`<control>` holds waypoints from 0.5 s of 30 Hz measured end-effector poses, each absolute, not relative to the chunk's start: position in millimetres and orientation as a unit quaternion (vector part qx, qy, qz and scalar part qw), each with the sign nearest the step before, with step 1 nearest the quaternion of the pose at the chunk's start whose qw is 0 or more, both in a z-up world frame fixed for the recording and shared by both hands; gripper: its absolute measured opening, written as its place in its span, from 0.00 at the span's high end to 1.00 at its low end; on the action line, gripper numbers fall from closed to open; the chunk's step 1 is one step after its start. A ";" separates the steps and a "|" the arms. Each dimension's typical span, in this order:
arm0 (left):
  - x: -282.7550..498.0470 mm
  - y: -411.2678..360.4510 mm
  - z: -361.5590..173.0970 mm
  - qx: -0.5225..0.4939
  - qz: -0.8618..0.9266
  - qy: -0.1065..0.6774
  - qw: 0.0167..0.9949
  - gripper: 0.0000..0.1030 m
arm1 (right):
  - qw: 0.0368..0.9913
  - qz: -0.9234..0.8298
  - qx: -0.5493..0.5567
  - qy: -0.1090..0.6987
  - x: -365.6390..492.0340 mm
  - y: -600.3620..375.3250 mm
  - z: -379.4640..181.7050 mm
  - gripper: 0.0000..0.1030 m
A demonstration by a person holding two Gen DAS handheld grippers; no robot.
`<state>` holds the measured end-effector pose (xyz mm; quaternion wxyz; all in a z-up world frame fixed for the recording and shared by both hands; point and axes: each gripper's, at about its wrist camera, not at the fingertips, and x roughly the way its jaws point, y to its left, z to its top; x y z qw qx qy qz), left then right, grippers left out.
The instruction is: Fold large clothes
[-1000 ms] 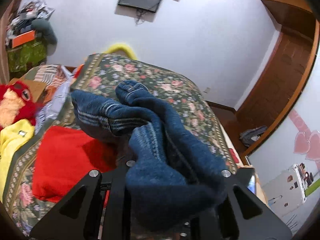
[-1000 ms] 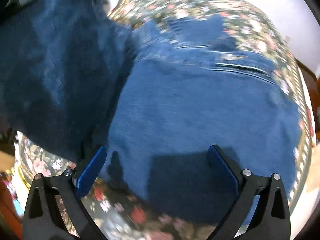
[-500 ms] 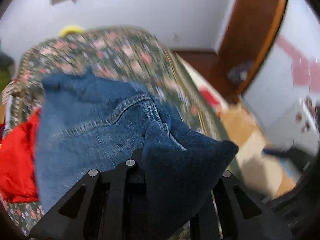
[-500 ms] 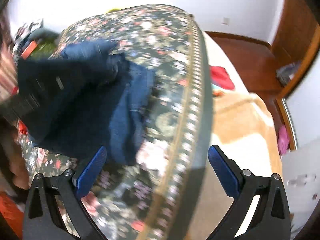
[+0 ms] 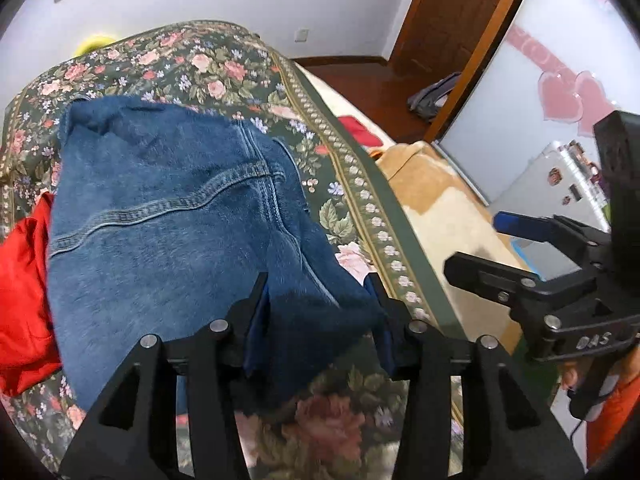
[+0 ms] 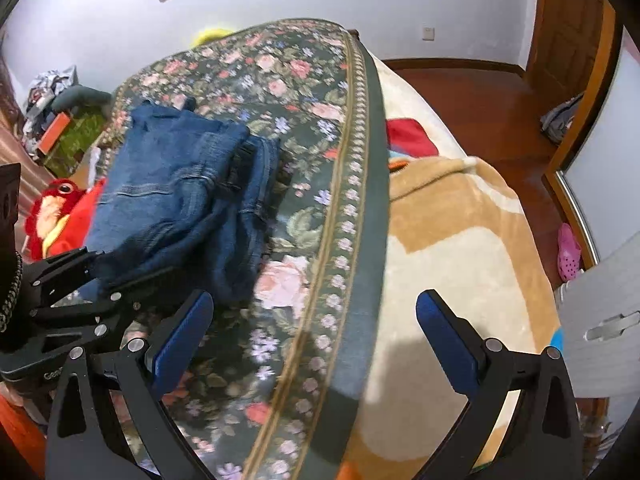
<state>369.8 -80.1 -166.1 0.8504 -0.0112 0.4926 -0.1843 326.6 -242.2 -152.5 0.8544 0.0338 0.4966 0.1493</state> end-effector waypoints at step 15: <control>338.3 41.7 -137.8 0.013 -0.030 0.417 0.908 0.19 | 0.821 0.239 0.059 0.515 341.5 -163.2 -173.9 0.02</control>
